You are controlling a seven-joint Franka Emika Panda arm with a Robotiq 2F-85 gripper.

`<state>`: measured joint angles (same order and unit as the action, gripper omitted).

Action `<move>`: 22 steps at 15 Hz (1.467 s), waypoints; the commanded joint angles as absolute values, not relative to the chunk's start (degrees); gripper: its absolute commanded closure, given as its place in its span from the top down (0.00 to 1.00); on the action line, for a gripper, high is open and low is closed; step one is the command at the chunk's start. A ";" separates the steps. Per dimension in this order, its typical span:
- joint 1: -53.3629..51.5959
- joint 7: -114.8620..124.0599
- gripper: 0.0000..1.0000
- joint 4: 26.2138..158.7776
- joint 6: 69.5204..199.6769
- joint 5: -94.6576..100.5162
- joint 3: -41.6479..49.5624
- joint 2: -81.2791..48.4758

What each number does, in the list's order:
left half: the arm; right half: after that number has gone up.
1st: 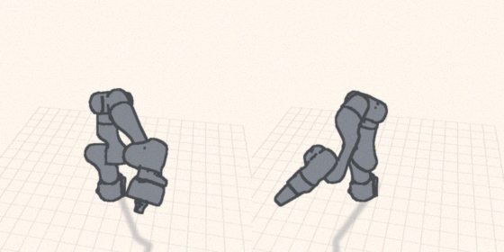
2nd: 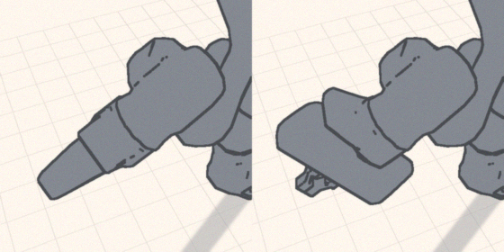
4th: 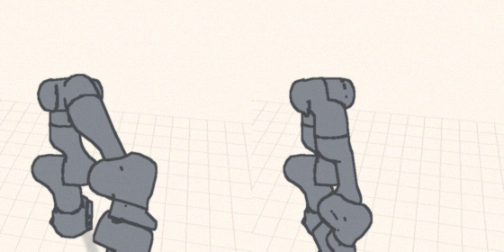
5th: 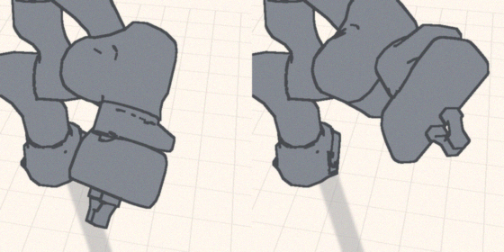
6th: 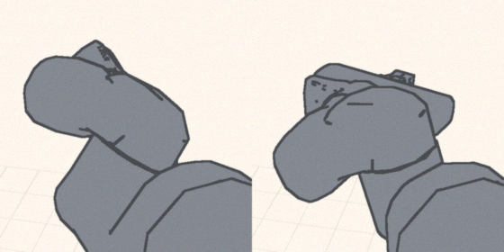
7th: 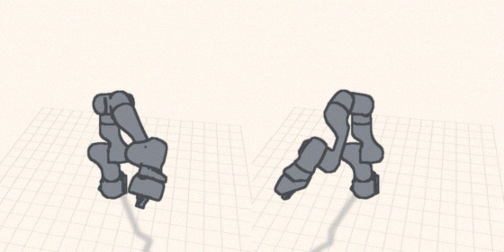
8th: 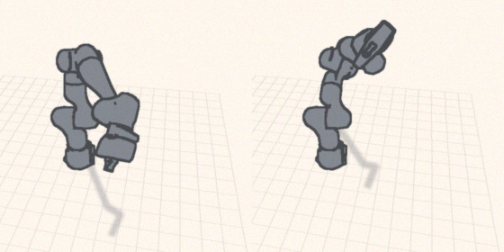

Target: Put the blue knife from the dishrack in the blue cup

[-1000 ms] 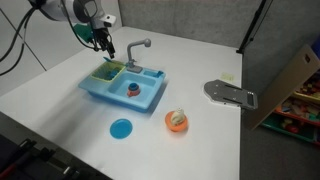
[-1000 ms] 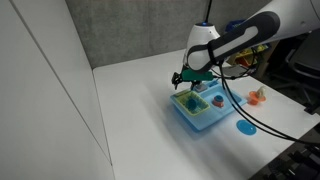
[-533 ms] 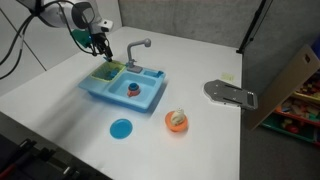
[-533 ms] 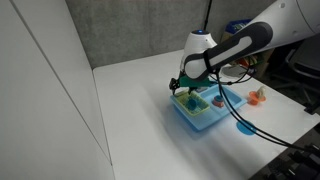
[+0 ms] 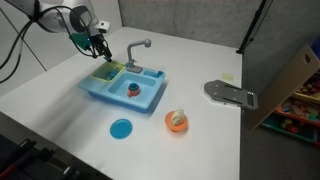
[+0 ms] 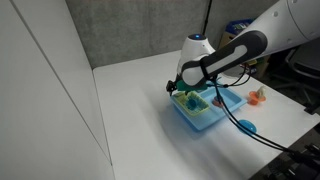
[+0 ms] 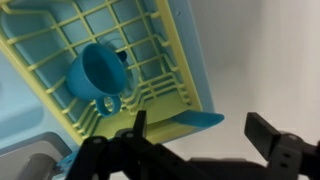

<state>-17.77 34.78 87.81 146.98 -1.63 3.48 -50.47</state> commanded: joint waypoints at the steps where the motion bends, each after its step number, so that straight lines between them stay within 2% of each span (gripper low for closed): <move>1: -19.11 34.75 0.97 86.03 147.63 -0.32 5.02 -51.89; 4: -19.64 34.71 0.80 85.91 147.82 0.32 5.58 -52.26; 9: -20.17 34.79 0.84 85.55 147.87 1.30 6.08 -52.66; 10: -20.23 34.81 0.81 85.44 147.82 1.38 6.12 -52.74; 11: -20.30 34.81 0.73 85.39 147.80 1.43 6.17 -52.79; 12: -20.35 34.83 0.58 85.38 147.78 1.47 6.21 -52.81; 14: -20.45 34.87 0.57 85.34 147.69 1.48 6.30 -52.88; 16: -20.48 34.89 0.32 85.30 147.62 1.46 6.33 -52.92; 19: -20.57 35.00 0.07 85.41 147.67 1.50 6.46 -52.81; 22: -20.51 35.04 0.00 85.50 147.70 1.46 6.57 -52.67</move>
<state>-19.89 34.75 86.89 147.42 0.57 5.62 -52.04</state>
